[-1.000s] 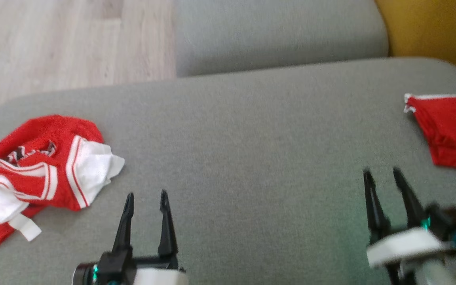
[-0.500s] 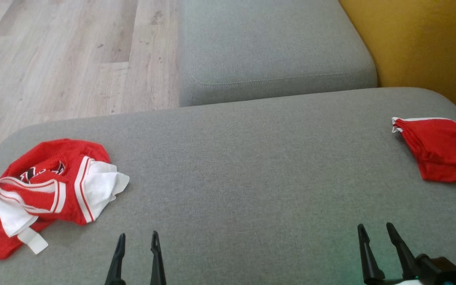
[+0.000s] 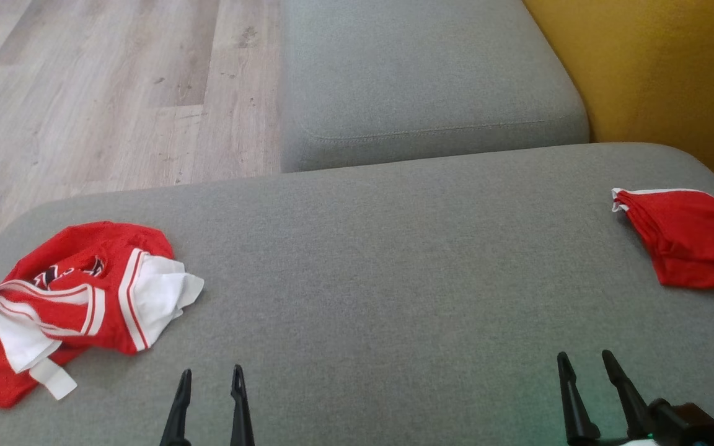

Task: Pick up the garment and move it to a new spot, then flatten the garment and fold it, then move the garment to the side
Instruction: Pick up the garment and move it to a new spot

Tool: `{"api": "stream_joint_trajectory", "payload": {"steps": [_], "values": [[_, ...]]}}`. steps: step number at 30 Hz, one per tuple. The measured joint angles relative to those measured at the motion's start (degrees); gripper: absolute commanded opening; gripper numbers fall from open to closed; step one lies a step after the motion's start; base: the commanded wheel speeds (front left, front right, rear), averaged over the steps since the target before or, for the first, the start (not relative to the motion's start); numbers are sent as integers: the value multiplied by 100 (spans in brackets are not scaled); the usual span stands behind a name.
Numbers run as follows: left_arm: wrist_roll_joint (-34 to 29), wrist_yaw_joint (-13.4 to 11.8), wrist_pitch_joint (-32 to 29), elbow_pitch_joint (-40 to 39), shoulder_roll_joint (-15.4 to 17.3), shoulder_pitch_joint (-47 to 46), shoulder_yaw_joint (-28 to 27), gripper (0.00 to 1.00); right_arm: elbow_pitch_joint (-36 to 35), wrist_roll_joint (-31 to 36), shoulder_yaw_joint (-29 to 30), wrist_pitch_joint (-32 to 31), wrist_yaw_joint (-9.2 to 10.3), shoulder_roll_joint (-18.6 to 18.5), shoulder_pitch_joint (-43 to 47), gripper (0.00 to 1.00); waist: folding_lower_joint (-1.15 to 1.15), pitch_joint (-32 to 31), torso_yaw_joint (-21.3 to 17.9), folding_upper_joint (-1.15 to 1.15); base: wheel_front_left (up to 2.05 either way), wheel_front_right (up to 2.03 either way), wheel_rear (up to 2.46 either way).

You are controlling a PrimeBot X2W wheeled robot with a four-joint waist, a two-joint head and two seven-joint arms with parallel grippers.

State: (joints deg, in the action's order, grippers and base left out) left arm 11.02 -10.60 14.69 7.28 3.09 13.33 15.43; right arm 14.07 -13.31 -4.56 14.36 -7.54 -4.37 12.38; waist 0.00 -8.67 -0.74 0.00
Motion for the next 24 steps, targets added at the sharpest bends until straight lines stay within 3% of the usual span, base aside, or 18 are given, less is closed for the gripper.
{"api": "stream_joint_trajectory", "payload": {"steps": [9,24], "values": [[-99,0,0,2,-1,8,-68,100,-27,25,-4,0,0,2,99,100,0,-19,231,0,0,0,0],[-255,62,0,-158,3,25,-452,100,-23,-2,-472,0,0,176,53,100,0,97,1827,0,0,0,0]]}}
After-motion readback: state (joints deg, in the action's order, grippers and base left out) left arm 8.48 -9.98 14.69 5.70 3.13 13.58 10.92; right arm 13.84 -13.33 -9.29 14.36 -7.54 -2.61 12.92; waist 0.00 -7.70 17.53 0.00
